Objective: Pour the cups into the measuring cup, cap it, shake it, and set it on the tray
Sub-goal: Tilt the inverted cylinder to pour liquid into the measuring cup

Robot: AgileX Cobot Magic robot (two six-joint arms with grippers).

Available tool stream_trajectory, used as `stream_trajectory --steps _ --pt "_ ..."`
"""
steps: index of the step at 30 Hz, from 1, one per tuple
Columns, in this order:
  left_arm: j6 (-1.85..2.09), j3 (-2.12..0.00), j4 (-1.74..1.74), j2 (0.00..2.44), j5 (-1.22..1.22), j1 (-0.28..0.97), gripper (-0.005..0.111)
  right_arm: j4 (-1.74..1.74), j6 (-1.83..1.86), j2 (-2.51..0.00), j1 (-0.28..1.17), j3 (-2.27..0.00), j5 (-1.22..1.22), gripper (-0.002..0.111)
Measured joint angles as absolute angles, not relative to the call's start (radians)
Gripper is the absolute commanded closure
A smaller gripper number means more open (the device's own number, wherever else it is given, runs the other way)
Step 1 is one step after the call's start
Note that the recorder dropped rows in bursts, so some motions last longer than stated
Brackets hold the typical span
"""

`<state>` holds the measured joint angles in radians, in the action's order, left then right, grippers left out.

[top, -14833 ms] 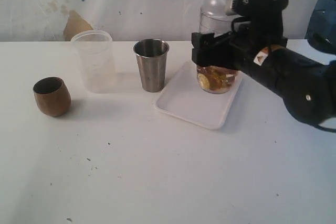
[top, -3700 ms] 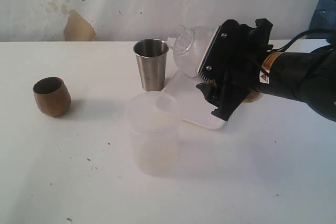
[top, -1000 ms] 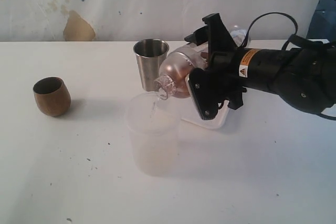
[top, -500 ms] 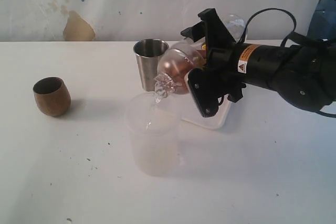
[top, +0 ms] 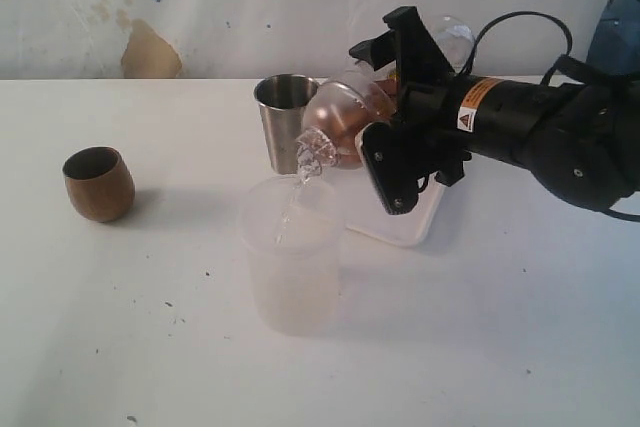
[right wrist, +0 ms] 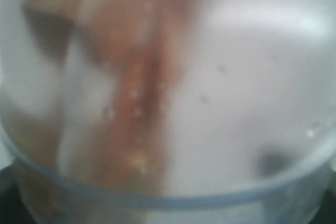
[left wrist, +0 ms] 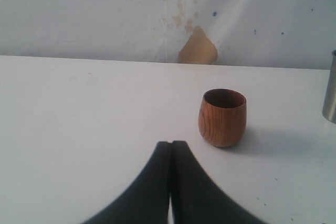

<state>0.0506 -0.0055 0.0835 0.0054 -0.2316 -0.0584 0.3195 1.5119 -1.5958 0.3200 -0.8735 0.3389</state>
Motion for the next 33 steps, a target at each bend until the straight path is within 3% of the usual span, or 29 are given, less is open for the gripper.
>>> stream_trajectory --steps 33 --pt "0.051 -0.006 0.084 0.005 -0.232 -0.058 0.107 0.317 1.695 -1.596 0.301 -0.874 0.420 0.108"
